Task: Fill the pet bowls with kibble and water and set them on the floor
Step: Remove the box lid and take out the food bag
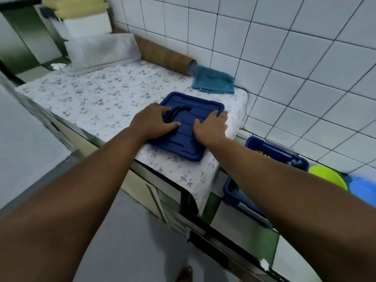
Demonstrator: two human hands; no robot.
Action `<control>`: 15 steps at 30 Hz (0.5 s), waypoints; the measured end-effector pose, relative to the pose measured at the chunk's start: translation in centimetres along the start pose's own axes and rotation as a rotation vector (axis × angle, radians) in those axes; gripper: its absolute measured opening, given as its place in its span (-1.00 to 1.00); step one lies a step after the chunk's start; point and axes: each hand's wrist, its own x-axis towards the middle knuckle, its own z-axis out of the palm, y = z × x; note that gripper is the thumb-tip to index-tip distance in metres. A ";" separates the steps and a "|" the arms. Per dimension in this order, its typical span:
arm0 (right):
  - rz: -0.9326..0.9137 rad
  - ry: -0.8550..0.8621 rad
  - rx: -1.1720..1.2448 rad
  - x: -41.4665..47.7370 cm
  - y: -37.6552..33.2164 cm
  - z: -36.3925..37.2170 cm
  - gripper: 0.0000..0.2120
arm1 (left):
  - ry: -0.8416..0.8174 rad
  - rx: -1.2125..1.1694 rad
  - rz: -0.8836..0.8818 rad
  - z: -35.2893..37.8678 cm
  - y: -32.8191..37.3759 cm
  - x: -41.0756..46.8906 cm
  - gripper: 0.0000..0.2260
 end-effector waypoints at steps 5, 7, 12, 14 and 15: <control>0.026 -0.033 -0.126 0.2 -0.1 0.9 -0.20 | 0.036 0.063 0.010 1.7 -0.5 0.4 -0.31; 0.028 -0.044 -0.137 0.3 0.0 1.0 -0.19 | 0.048 0.071 0.011 2.1 -0.9 0.6 -0.31; 0.007 -0.065 -0.112 0.0 0.4 0.6 -0.19 | 0.076 0.096 -0.017 2.1 0.1 0.6 -0.37; -0.017 -0.065 -0.012 0.0 0.9 -0.1 -0.21 | 0.190 0.020 0.010 2.4 1.8 -0.2 -0.43; -0.024 -0.054 0.066 -0.1 1.3 -0.9 -0.23 | 0.251 -0.026 0.059 2.7 2.9 -0.7 -0.46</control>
